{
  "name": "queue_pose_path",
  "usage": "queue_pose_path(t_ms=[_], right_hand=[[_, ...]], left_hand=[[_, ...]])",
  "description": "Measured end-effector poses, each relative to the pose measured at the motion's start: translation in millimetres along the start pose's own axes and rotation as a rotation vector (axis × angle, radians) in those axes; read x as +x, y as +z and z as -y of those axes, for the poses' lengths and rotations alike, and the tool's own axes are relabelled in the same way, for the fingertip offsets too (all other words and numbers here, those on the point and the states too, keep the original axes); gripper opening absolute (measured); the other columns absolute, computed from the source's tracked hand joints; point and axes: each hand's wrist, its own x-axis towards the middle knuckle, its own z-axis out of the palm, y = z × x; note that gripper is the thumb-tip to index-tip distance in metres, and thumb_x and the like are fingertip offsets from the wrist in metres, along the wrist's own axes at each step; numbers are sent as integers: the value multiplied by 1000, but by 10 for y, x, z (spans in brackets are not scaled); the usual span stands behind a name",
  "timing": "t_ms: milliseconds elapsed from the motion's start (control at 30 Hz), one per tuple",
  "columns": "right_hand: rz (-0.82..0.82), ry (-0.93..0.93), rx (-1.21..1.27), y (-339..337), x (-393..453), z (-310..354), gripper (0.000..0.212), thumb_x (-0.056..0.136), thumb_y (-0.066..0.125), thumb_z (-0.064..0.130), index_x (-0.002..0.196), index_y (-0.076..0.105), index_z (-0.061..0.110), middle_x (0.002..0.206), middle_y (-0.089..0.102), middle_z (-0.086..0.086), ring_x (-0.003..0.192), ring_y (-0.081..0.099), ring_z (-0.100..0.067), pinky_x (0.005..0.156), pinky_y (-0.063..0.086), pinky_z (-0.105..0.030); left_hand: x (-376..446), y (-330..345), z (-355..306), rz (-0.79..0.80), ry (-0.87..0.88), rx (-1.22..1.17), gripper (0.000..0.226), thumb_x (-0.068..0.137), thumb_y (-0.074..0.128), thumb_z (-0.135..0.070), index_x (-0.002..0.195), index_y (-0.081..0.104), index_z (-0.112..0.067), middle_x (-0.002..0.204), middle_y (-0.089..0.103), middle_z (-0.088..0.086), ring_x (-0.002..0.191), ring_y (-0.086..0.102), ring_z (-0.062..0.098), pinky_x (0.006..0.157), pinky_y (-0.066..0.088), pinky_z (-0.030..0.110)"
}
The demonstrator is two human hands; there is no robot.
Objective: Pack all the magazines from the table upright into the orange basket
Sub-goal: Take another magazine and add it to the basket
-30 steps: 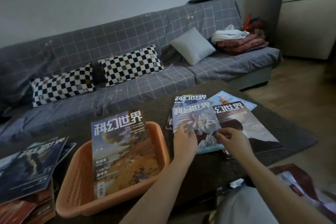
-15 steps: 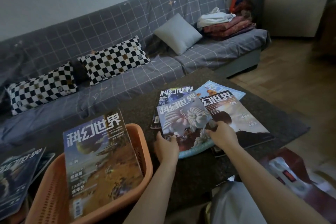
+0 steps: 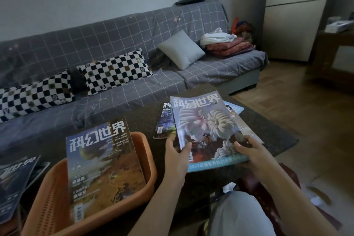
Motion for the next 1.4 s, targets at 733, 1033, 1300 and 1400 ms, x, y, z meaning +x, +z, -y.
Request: queue_pose_path(t_ms=[733, 1033, 1300, 1400], right_hand=[[420, -211, -282, 2111, -749, 67, 36, 84, 64, 1, 116, 51, 12, 106, 67, -11, 96, 65, -26, 89, 52, -46], [356, -323, -722, 2632, -636, -399, 29, 84, 66, 13, 101, 46, 25, 101, 60, 1, 78, 59, -13, 62, 49, -28], [251, -442, -979, 2679, -612, -558, 23, 84, 61, 22, 98, 53, 7, 77, 57, -4, 64, 54, -15, 49, 38, -24], [206, -494, -1015, 2702, -641, -553, 20, 82, 61, 21, 97, 56, 8, 83, 60, -4, 68, 58, -15, 52, 44, -24]], left_hand=[[-315, -2342, -73, -369, 195, -41, 32, 86, 70, -33, 116, 57, -34, 91, 74, -11, 74, 74, 12, 64, 62, 37], [-261, -2696, 83, -410, 51, 195, 23, 86, 71, -21, 99, 55, -32, 97, 68, -5, 84, 69, 15, 73, 60, 40], [-240, -2740, 167, -422, -49, 390, 24, 87, 70, -20, 108, 59, -20, 88, 71, -2, 70, 70, 11, 54, 53, 24], [-264, -2726, 161, -444, -22, 467, 18, 88, 68, -23, 104, 61, -24, 80, 71, -5, 61, 68, 5, 44, 45, 16]])
